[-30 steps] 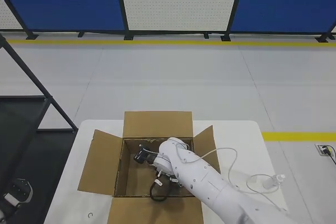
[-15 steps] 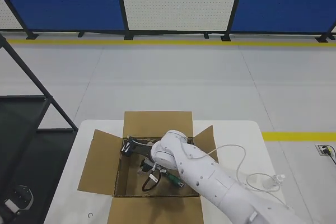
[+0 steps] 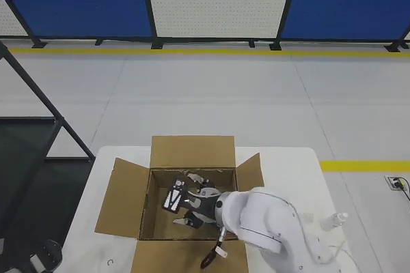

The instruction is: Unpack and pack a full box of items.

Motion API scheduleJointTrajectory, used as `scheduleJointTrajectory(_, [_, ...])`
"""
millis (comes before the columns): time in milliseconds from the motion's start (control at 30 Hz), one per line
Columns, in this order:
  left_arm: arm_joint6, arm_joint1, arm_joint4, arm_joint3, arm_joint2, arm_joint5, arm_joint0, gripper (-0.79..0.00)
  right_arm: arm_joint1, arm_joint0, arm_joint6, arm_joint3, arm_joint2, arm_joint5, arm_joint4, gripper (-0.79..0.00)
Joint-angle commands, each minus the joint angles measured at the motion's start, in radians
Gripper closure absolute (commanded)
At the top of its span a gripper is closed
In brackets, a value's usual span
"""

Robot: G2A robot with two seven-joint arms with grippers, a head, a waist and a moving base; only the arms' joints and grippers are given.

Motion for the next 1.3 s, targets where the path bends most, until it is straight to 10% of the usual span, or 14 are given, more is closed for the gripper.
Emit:
scheduleJointTrajectory(0, [0.004, 0.001, 0.012, 0.004, 0.000, -0.004, -0.003, -0.785, 0.017, -0.088, -0.006, -0.126, 0.074, 0.004, -0.025, -0.757])
scheduleJointTrajectory(300, [0.024, 0.005, 0.104, 0.035, 0.009, -0.018, -0.009, -0.785, 0.067, -0.431, -0.040, -0.445, 0.347, 0.035, -0.108, -0.748])
scheduleJointTrajectory(733, [0.081, 0.010, 0.272, 0.041, 0.092, -0.048, -0.033, -0.785, 0.099, -0.745, -0.221, -0.449, 0.601, 0.006, -0.067, -0.785])
scheduleJointTrajectory(1267, [0.145, 0.018, 0.328, 0.042, 0.178, -0.030, -0.075, -0.785, 0.119, -0.730, -0.210, -0.344, 0.629, 0.036, -0.021, -0.785])
